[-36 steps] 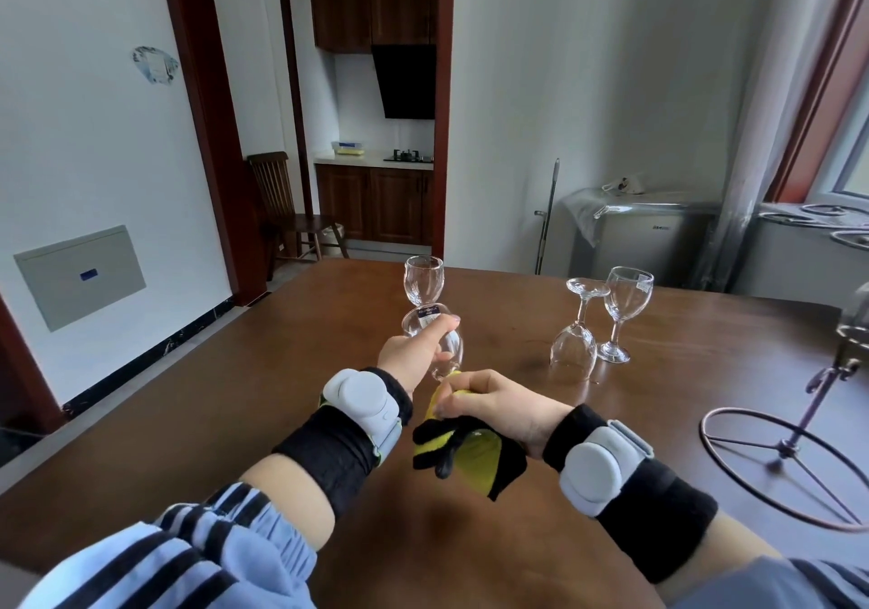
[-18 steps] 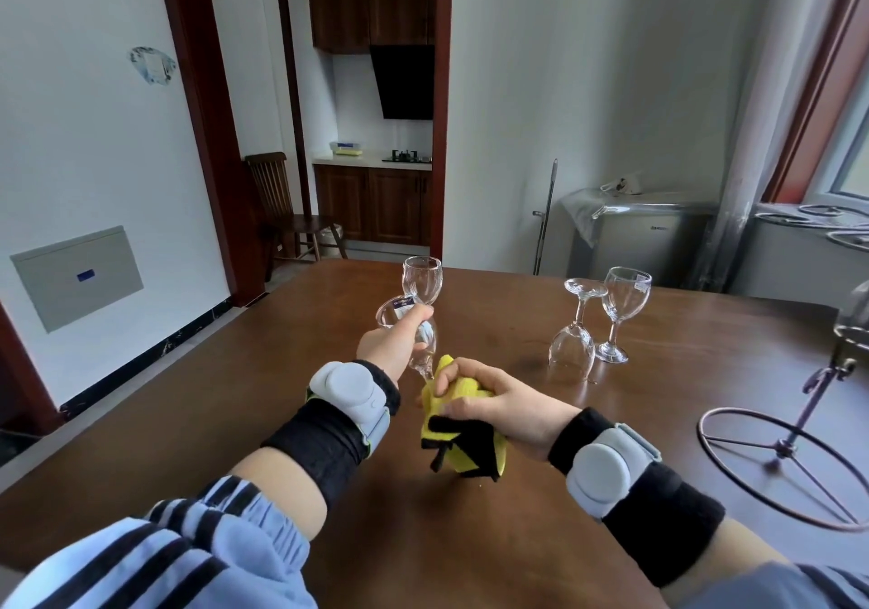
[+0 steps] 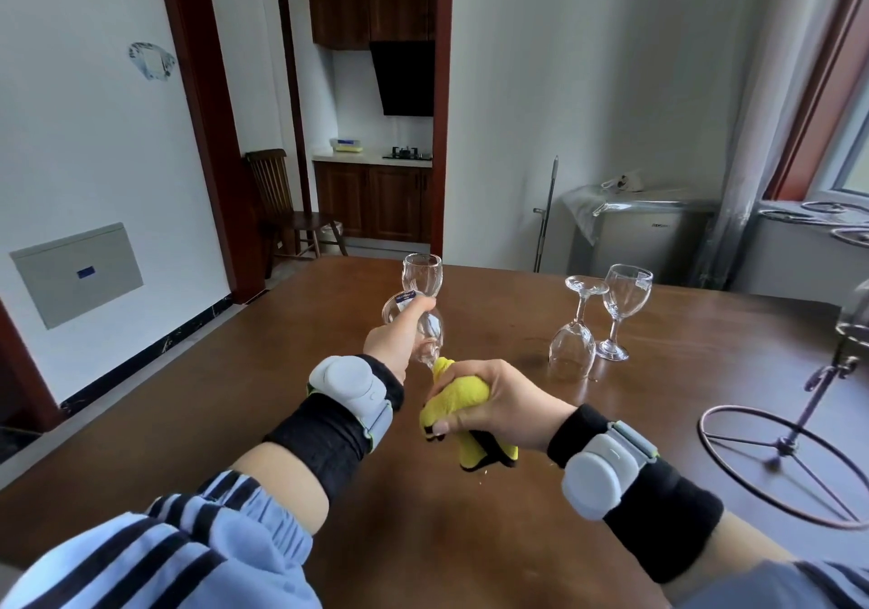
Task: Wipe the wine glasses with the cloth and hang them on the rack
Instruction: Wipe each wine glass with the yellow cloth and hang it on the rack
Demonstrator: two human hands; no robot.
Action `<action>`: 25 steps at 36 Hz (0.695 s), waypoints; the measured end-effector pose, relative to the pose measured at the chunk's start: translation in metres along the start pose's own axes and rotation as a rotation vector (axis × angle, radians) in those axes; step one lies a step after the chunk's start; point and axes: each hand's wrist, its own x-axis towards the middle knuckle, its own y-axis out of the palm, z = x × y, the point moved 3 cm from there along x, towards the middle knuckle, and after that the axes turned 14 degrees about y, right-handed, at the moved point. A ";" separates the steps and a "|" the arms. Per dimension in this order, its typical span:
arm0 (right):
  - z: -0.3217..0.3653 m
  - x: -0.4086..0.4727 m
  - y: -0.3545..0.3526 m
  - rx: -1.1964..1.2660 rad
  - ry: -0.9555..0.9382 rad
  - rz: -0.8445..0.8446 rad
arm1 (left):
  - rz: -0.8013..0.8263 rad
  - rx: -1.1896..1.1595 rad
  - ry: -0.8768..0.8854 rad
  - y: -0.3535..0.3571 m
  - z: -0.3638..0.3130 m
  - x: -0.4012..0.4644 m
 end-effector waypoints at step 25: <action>-0.036 0.025 0.008 1.389 0.358 -0.283 | -0.095 -0.397 0.328 0.023 -0.016 -0.009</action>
